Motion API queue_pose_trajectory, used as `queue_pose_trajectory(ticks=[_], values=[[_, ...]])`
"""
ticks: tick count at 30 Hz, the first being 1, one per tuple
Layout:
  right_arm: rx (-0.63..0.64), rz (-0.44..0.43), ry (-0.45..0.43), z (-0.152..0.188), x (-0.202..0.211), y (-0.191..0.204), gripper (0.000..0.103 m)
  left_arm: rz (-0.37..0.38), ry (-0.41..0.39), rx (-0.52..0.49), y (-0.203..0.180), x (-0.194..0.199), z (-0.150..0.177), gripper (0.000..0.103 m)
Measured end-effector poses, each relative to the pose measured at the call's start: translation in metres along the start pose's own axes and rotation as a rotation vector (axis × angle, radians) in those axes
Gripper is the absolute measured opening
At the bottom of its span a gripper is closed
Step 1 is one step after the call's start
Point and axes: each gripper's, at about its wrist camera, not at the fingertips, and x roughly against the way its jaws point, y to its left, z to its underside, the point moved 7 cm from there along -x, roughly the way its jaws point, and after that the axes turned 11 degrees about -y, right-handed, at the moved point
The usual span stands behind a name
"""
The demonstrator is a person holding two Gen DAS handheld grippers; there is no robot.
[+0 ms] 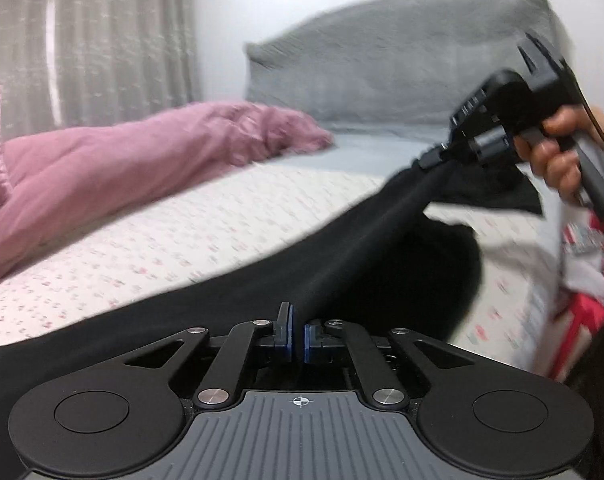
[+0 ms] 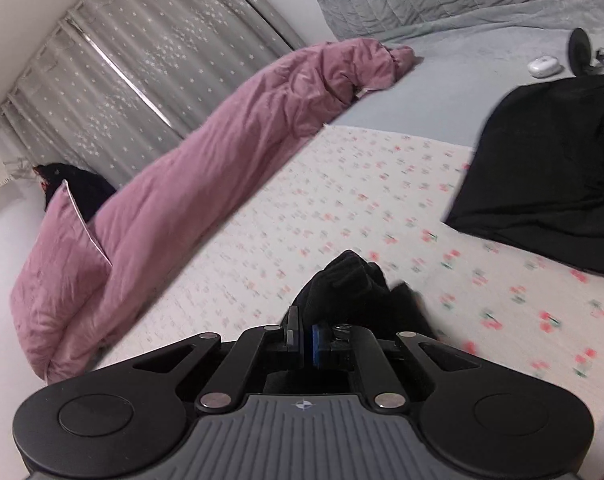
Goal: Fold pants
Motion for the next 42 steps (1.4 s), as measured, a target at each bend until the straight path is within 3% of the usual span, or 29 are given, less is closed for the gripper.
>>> queue_pose_trajectory(ticks=[6, 13, 15, 16, 18, 22, 24, 29, 32, 35, 38, 42], values=[[0.083, 0.107, 0.054, 0.030, 0.011, -0.023, 0.006, 0.060, 0.089, -0.068, -0.022, -0.005, 0.022, 0.003], [0.217, 0.215, 0.135, 0.052, 0.003, -0.037, 0.009, 0.106, 0.161, -0.036, -0.021, -0.013, 0.036, 0.007], [0.235, 0.241, 0.119, 0.049, 0.009, -0.039, 0.040, 0.126, 0.159, -0.014, -0.020, -0.011, 0.036, 0.011], [0.243, 0.248, 0.099, 0.046, 0.014, -0.041, 0.043, 0.138, 0.159, 0.006, -0.018, -0.009, 0.035, 0.013], [0.231, 0.232, 0.075, 0.041, 0.023, -0.041, 0.043, 0.167, 0.155, 0.043, -0.016, -0.001, 0.034, 0.021], [0.213, 0.212, 0.014, 0.024, 0.033, -0.038, 0.055, 0.204, 0.081, 0.111, 0.000, 0.022, 0.022, 0.074], [0.221, 0.221, 0.000, 0.017, 0.030, -0.036, 0.065, 0.176, 0.039, 0.112, 0.013, 0.031, 0.014, 0.075], [0.240, 0.207, 0.004, 0.007, 0.012, -0.024, 0.069, -0.046, 0.035, 0.088, 0.083, 0.040, 0.003, 0.076], [0.255, 0.173, -0.002, 0.003, -0.005, -0.016, 0.070, -0.185, 0.081, 0.111, 0.144, 0.042, 0.004, 0.076], [0.284, 0.118, -0.020, -0.002, -0.020, -0.012, 0.071, -0.342, 0.178, 0.094, 0.205, 0.037, 0.020, 0.076], [0.334, 0.100, -0.027, -0.006, -0.036, -0.012, 0.072, -0.395, 0.254, 0.151, 0.252, 0.029, 0.038, 0.076], [0.335, 0.084, 0.009, -0.005, -0.056, -0.019, 0.072, -0.389, 0.313, 0.235, 0.291, 0.018, 0.058, 0.076]])
